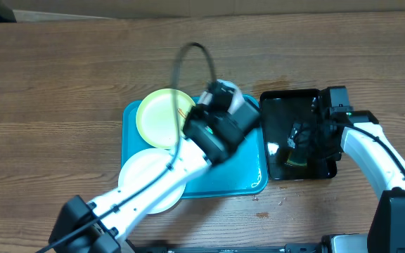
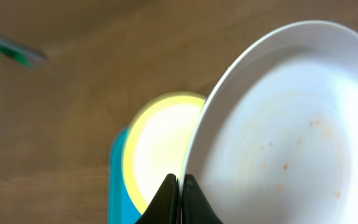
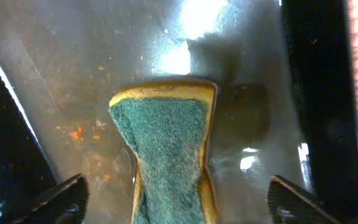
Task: Clean dirty plates on tray and stack at the side
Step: 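Carry the white plate left and set it on the table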
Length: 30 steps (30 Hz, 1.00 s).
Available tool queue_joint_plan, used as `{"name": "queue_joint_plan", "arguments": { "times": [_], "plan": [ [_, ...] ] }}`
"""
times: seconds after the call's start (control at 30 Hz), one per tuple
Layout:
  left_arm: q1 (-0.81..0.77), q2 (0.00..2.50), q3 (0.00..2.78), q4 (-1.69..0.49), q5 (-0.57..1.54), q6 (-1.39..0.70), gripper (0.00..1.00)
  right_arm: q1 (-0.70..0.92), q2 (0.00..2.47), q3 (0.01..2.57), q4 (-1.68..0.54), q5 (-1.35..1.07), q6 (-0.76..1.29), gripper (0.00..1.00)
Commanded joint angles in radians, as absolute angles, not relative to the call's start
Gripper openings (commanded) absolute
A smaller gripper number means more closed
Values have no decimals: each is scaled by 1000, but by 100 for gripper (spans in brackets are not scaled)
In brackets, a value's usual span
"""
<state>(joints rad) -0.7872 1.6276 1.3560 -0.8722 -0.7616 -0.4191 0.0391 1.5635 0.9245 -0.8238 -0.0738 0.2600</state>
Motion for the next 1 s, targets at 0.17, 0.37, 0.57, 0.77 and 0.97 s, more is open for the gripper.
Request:
{"name": "queue_joint_plan", "arguments": {
  "times": [0.17,0.37,0.57,0.77,0.97],
  "plan": [
    [-364,1600,1513,-954,-96,-360,4,32,1564,880,-792,-99,263,81],
    [36,1603,1512,-1005,109,-355,4,32,1564,880,-790,-99,263,88],
    [402,1610,1483,-1015,55,-370,4,32,1564,880,-789,-99,263,89],
    [593,1639,1321,-899,42,-391,4,33,1564,880,-782,-99,263,89],
    [624,1679,1155,-726,-2,-397,4,32,1564,880,-771,-99,263,89]
  ]
}}
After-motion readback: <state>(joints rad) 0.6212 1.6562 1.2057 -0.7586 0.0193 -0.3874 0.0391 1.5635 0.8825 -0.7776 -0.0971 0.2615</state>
